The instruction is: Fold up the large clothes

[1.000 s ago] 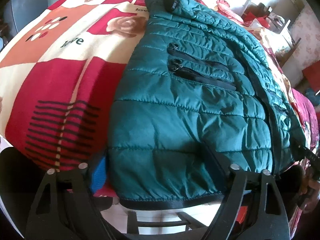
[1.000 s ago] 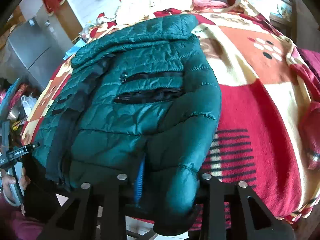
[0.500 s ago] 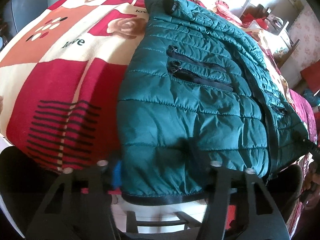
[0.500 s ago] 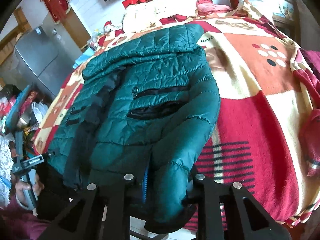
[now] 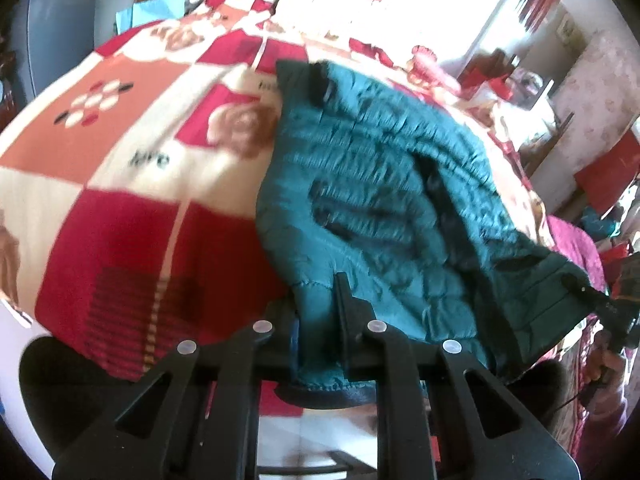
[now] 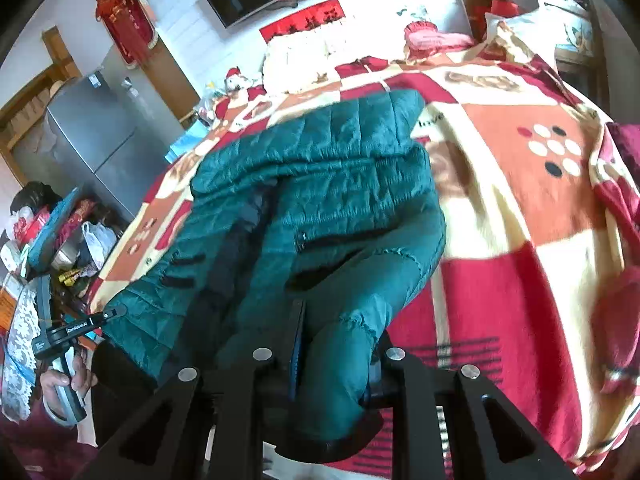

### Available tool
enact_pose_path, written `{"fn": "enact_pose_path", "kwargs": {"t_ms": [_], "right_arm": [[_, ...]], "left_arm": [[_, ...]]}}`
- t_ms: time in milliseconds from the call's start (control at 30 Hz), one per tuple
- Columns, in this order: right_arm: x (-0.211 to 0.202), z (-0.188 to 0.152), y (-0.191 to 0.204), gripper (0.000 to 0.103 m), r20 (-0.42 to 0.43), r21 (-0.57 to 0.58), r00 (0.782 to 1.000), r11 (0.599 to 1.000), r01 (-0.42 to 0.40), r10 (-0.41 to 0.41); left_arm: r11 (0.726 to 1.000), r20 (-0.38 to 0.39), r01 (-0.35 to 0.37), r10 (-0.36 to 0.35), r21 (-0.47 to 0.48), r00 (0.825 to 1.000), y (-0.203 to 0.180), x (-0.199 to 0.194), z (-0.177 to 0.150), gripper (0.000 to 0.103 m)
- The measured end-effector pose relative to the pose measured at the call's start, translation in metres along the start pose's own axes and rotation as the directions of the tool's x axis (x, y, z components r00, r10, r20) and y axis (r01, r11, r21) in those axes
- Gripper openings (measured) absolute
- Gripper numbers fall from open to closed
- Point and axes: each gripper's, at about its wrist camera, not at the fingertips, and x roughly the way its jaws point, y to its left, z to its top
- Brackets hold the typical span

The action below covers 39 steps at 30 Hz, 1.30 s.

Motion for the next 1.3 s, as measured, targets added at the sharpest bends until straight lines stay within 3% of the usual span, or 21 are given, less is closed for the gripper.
{"fn": "enact_pose_path", "kwargs": {"t_ms": [267, 567, 1033, 1300], "right_arm": [[-0.005, 0.036, 0.002, 0.02, 0.07, 0.017, 0.997, 1.0, -0.015, 0.014], [-0.001, 0.055, 0.001, 0.02, 0.091, 0.022, 0.996, 1.0, 0.006, -0.008], [0.016, 0.102, -0.005, 0.02, 0.107, 0.029, 0.99, 0.996, 0.088, -0.09], [0.045, 0.148, 0.002, 0.019, 0.156, -0.009, 0.971, 0.983, 0.185, -0.182]], "left_arm": [[1.0, 0.07, 0.021, -0.019, -0.015, 0.997, -0.002, -0.008, 0.034, 0.013], [1.0, 0.121, 0.016, -0.014, -0.017, 0.993, -0.006, -0.01, 0.059, 0.013], [0.999, 0.193, -0.033, 0.034, -0.01, 0.981, -0.018, 0.008, 0.122, 0.013], [0.997, 0.202, -0.059, 0.069, -0.057, 0.977, -0.017, 0.035, 0.171, 0.013]]}}
